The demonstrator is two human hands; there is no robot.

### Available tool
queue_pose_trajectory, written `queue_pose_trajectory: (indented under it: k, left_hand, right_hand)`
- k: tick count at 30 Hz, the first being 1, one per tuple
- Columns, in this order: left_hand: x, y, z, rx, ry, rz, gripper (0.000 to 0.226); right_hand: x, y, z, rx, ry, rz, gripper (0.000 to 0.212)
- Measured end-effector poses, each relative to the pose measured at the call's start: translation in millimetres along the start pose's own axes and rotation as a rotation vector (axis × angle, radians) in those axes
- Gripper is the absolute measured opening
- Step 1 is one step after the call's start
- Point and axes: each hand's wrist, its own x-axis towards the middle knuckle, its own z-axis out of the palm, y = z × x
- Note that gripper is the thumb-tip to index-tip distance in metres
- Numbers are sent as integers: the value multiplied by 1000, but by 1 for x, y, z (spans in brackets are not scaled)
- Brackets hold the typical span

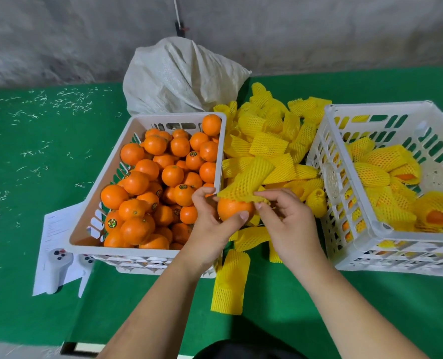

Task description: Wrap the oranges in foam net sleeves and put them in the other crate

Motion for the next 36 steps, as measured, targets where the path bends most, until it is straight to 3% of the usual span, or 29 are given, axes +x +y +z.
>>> queue_pose_trajectory:
  k: [4, 9, 13, 17, 25, 31, 36]
  left_hand:
    - [-3, 2, -2, -70, -38, 57, 80]
    - [-8, 5, 4, -137, 150, 62, 67]
    - [-4, 4, -3, -141, 12, -7, 60]
    - [-3, 3, 2, 96, -149, 39, 75]
    - [-7, 1, 5, 56, -8, 165, 59]
    - [-6, 2, 7, 34, -8, 189, 75]
    - [-7, 5, 6, 4, -49, 141, 64]
  right_hand:
    - [-7, -7, 4, -162, -25, -170, 16]
    - [-22, -11, 9, -217, -107, -280, 17]
    - [-22, -13, 18, -197, -54, -205, 20]
    - [2, -11, 0, -177, 56, -128, 19]
    - [-10, -18, -14, -290, 4, -267, 24]
    - [-9, -18, -13, -333, 6, -397, 25]
    - [-7, -5, -9, -256, 35, -276, 35]
